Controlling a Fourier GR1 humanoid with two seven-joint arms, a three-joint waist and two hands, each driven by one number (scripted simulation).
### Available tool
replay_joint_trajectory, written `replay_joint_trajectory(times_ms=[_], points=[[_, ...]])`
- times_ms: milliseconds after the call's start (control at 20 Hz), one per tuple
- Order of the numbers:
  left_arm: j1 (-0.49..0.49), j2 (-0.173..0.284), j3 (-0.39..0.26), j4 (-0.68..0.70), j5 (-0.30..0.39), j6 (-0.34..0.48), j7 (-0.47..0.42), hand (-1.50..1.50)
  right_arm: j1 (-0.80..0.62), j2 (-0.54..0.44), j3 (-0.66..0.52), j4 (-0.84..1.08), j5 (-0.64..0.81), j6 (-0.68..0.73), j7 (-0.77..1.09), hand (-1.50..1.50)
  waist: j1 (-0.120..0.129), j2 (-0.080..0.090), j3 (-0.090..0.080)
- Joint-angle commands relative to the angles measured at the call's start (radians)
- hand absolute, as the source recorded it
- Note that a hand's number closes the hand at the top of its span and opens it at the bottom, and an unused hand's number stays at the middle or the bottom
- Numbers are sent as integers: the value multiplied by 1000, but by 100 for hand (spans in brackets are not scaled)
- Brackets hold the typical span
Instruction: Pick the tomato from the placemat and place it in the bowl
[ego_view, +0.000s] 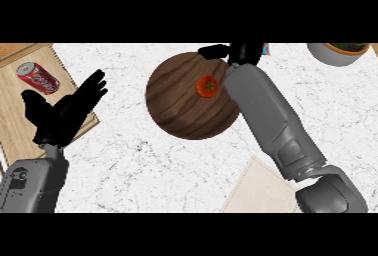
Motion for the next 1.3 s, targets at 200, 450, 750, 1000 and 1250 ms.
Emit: replay_joint_trajectory(times_ms=[200, 450, 750, 1000, 1250], points=[[24, 23, 45, 10, 5, 16, 23, 0, 8, 6, 11, 4, 42, -147, 35, -150, -79, -31, 0], [71, 12, 59, -32, -3, 53, 34, 0, 183, -11, 120, -263, 66, 21, -30, -150, -131, -52, 0], [123, 28, 73, -30, 1, 32, 10, 0, 379, 7, 303, -598, 51, 93, -1, -150, -156, -65, 0], [142, 28, 78, -49, 14, 26, 16, 0, 534, 7, 437, -919, -57, 155, -6, -150, -170, -74, 2], [160, 37, 90, -57, 15, 24, 7, 0, 757, 7, 594, -1251, -100, 141, 38, -150, -180, -73, 2]])
